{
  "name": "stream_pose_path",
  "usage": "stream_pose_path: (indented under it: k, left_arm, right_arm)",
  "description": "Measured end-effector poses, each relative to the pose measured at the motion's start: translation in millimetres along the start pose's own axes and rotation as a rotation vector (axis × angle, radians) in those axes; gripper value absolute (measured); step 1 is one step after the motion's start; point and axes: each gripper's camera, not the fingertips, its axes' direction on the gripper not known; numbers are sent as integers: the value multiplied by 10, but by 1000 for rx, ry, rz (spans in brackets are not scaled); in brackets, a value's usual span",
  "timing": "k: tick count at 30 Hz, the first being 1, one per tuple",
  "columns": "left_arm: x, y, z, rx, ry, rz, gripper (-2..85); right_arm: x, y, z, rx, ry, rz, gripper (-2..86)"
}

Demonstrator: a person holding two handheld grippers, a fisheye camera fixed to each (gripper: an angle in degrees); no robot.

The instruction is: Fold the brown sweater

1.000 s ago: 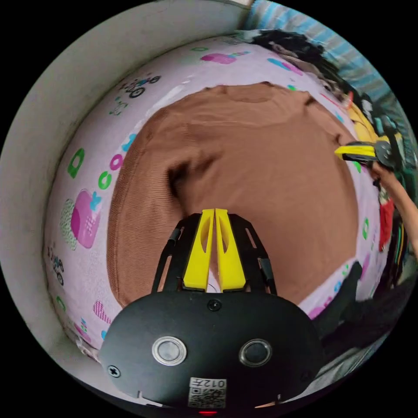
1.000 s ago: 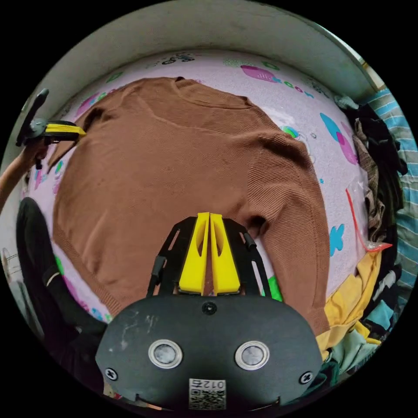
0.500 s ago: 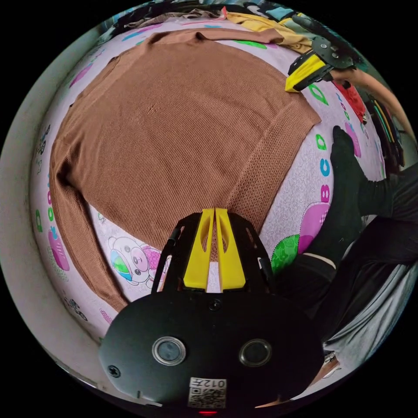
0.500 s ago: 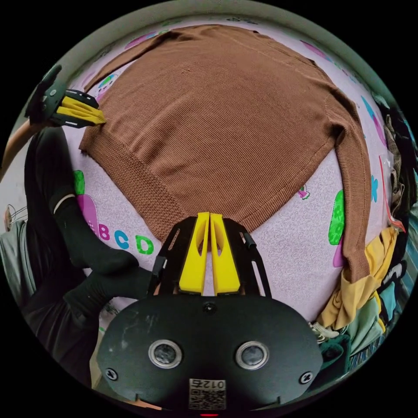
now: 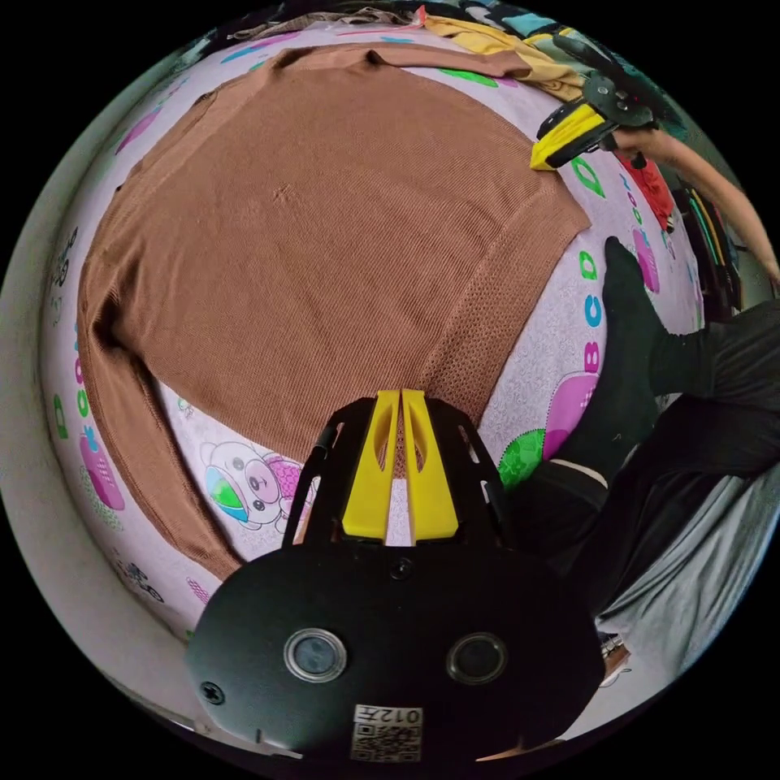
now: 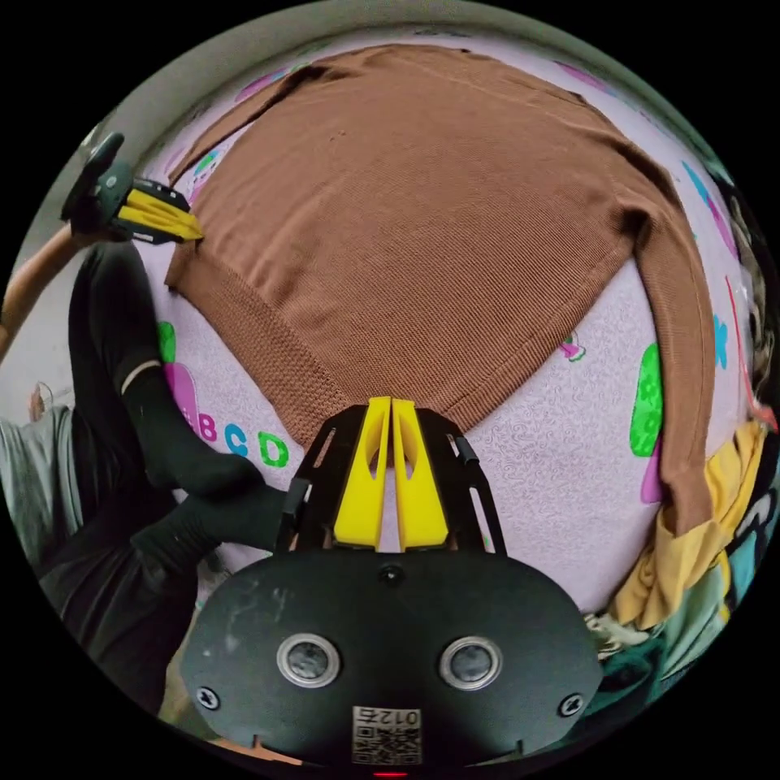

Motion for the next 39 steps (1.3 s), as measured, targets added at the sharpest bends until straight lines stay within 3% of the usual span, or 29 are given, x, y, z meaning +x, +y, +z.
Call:
stream_pose_path:
  k: [4, 9, 12, 18, 25, 27, 34, 39]
  left_arm:
    - [-117, -492, -488, 137, -16, 3, 5]
    - [-35, -1465, -860, 338, -47, 19, 5]
    - [167, -2041, -925, 423, -38, 76, 4]
    - [546, -2949, -934, 466, -42, 217, 6]
    - [243, -3568, -883, 386, 88, 135, 18]
    - [90, -3671, -852, 358, 157, 85, 25]
    - [-186, -4159, -807, 302, 388, -11, 68]
    - [-70, -4555, -744, 230, 387, 67, 94]
  right_arm:
    - [436, 552, -274, 222, 2, 248, -6]
    - [1473, 1625, -612, 509, -46, 819, 43]
    - [1816, 2166, -625, 646, -106, 1038, 64]
    - [2113, 2710, -442, 737, -212, 1218, 82]
    - [2087, 2927, -357, 793, -117, 1259, 58]
    - [1965, 2897, -415, 800, -16, 1170, 19]
    - [1670, 2684, -511, 771, 156, 914, 2]
    - [1483, 2509, -496, 740, 196, 734, -5]
